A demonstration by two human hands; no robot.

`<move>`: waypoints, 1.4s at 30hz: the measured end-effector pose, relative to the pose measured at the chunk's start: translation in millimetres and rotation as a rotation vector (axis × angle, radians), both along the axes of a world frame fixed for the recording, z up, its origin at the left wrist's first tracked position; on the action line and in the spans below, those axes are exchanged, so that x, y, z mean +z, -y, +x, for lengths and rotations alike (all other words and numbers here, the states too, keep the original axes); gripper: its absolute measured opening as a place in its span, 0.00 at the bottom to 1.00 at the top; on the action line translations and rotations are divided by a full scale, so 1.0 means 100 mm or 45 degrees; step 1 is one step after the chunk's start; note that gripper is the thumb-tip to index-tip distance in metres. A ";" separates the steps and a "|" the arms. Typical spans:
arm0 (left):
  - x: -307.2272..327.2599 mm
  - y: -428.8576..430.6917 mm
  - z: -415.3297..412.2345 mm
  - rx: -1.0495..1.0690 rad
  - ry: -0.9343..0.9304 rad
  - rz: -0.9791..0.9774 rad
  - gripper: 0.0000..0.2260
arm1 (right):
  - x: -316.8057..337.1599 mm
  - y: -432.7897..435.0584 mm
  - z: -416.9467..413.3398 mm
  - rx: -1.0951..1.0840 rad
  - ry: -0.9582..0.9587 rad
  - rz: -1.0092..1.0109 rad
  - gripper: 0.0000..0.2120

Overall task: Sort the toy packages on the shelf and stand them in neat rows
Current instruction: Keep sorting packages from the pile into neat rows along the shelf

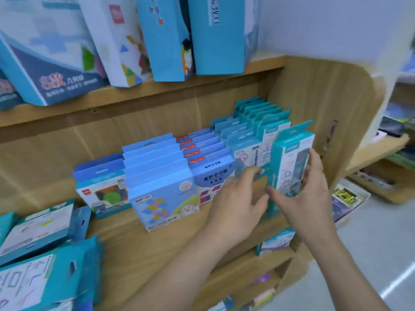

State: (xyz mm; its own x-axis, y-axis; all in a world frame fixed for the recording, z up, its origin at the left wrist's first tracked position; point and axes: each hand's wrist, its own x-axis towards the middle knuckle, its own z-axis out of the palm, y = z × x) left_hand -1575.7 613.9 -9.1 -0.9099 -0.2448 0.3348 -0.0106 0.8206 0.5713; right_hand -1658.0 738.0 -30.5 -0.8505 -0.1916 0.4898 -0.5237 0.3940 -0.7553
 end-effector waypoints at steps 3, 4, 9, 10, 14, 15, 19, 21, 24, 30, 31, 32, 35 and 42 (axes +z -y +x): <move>-0.02 0.11 -0.20 0.010 -0.045 -0.269 0.22 | -0.02 0.02 -0.35 -0.024 0.023 0.070 0.48; -0.02 0.16 -0.27 0.018 -0.049 -0.306 0.22 | -0.03 0.06 -0.44 -0.026 0.031 0.119 0.49; -0.01 0.25 -0.65 0.085 -0.032 -0.334 0.29 | -0.08 0.19 -0.77 -0.071 0.064 0.305 0.48; -0.02 0.25 -0.71 0.079 -0.041 -0.356 0.30 | -0.08 0.22 -0.82 -0.079 0.046 0.331 0.48; -0.01 0.19 -0.95 0.064 -0.057 -0.447 0.31 | -0.14 0.30 -0.92 -0.145 0.065 0.576 0.48; 0.01 0.17 -1.02 0.074 -0.049 -0.473 0.32 | -0.14 0.31 -0.94 -0.176 0.096 0.653 0.48; 0.08 0.16 -1.28 0.151 0.019 -0.596 0.34 | -0.08 0.22 -0.99 -0.258 0.035 0.827 0.46; 0.11 0.20 -1.37 0.181 0.045 -0.599 0.36 | -0.04 0.18 -1.01 -0.249 -0.030 0.846 0.47; 0.12 0.23 -1.45 0.164 0.069 -0.614 0.36 | -0.01 0.18 -1.06 -0.176 -0.028 0.868 0.46; 0.14 0.24 -1.48 0.208 -0.026 -0.780 0.34 | 0.00 0.29 -1.15 -0.129 -0.124 0.859 0.44; 0.14 0.25 -1.48 0.208 -0.039 -0.766 0.34 | -0.02 0.31 -1.16 -0.123 -0.133 0.845 0.44; 0.14 0.27 -1.48 0.198 -0.043 -0.737 0.33 | -0.03 0.32 -1.18 -0.119 -0.139 0.832 0.44; 0.12 0.34 -1.47 0.141 -0.030 -0.682 0.34 | -0.02 0.33 -1.23 -0.086 -0.140 0.816 0.46; 0.17 0.33 -1.53 0.164 -0.005 -0.809 0.39 | 0.08 0.20 -1.29 0.161 -0.037 0.612 0.44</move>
State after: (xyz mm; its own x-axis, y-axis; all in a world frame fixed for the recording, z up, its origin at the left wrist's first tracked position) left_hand -1728.5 580.9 8.3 -0.8849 -0.1051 0.4537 -0.1307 0.9911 -0.0253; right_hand -1786.8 718.2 -22.7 -0.7934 -0.5024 0.3437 -0.6079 0.6260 -0.4883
